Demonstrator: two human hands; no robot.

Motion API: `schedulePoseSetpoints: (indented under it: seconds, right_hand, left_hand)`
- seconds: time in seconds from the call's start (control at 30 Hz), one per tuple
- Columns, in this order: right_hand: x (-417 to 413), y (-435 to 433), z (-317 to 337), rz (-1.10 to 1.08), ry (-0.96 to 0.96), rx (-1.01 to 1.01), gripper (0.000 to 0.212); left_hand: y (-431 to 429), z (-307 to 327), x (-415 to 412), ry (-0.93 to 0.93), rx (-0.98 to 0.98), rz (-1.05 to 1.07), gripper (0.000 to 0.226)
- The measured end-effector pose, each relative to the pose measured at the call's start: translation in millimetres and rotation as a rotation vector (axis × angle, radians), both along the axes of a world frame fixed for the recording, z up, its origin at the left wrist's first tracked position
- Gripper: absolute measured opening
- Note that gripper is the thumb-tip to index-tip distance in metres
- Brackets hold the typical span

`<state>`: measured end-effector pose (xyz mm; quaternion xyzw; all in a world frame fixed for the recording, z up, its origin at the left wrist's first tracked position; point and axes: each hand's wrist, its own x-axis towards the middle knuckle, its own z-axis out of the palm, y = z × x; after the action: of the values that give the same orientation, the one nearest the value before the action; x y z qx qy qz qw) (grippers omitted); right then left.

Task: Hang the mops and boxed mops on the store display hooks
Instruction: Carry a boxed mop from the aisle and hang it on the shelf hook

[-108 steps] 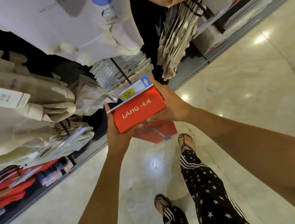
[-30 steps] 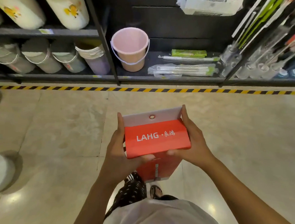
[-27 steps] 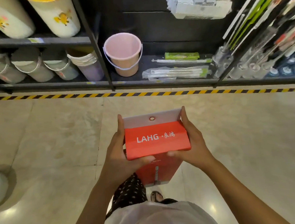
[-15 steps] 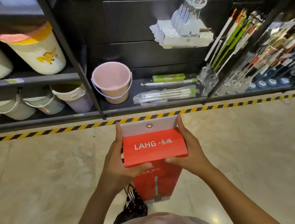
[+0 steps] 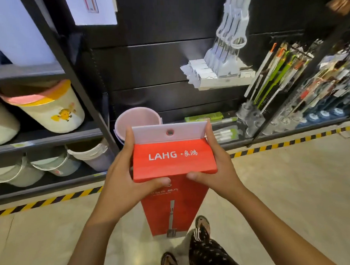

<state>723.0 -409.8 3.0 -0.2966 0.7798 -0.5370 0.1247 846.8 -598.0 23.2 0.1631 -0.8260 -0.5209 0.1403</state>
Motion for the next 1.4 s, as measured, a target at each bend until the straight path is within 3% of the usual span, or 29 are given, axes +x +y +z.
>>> schedulePoseSetpoints:
  seconds: [0.47, 0.87, 1.2, 1.4]
  right_hand:
    - [-171.8, -119.1, 107.6, 0.221, 0.063, -0.104, 0.114]
    - [-311.1, -181.1, 175.9, 0.365, 0.114, -0.196, 0.111]
    - [-346.2, -218.3, 253.0, 0.398, 0.182, -0.355, 0.106]
    - [-339.2, -250.7, 302.4, 0.4, 0.178, -0.524, 0.084]
  left_hand:
    - [-103.8, 101.9, -140.8, 0.119, -0.107, 0.189, 0.126]
    - [-153.4, 164.5, -265.4, 0.26, -0.15, 0.219, 0.122]
    - [-192.4, 236.9, -304.0, 0.444, -0.135, 0.152, 0.115]
    - [-216.1, 293.0, -306.0, 0.541, -0.14, 0.078, 0.084]
